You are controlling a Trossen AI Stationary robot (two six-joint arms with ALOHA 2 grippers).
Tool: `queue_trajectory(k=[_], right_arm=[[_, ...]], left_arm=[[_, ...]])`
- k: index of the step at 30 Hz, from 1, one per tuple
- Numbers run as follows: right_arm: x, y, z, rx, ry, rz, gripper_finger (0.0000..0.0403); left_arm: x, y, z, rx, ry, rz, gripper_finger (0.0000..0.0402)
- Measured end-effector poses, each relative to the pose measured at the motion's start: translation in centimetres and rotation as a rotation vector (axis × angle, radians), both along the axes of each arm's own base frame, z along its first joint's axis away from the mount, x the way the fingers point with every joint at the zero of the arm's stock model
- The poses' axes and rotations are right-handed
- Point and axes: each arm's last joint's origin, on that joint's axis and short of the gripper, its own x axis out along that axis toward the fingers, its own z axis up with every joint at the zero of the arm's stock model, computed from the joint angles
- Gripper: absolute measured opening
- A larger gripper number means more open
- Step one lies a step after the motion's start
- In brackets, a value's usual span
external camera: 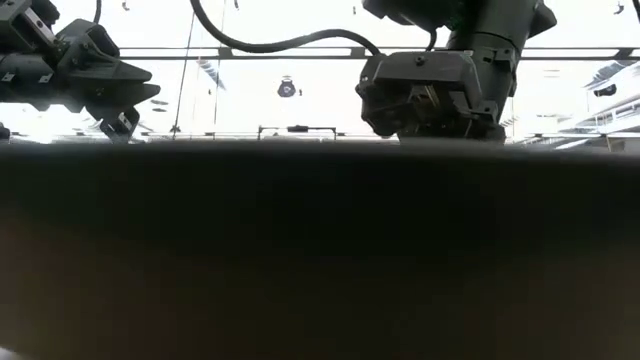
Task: Pick and place plate/cup/fork/spoon on tray
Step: Put the black plate on the black serving tray to the bottom left of the brown glass
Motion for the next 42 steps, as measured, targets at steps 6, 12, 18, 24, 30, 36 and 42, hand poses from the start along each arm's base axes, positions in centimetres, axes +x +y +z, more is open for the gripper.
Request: queue_trajectory(k=[6,12,18,24,30,36,42], right_arm=[[0.5,-1.1,0.7,-0.004,0.017,0.078,0.0010],[0.3,-3.9,3.7,-0.008,-0.003,0.160,0.0010],[-0.1,-8.1,6.4,0.016,-0.033,0.276,0.0010],[-0.1,-13.4,8.7,-0.041,0.038,0.348,0.0010],[-0.1,-19.4,11.5,-0.109,-0.039,0.381,0.0010],[-0.5,-25.1,12.6,-0.138,-0.048,0.379,0.0009],[1.1,-29.3,12.0,-0.155,0.031,0.513,0.0009]], left_arm=[[0.0,0.0,0.0,0.000,0.000,0.000,0.0096],[0.0,0.0,0.0,0.000,0.000,0.009,0.0096],[0.0,0.1,0.0,0.006,0.000,0.028,0.0096],[0.0,0.1,0.0,0.008,0.000,0.038,0.0096],[0.0,0.2,0.0,0.009,0.000,0.062,0.0096],[0.0,0.2,0.0,0.020,0.000,0.064,0.0096],[0.0,0.3,-0.1,0.047,0.007,0.089,0.0096]])
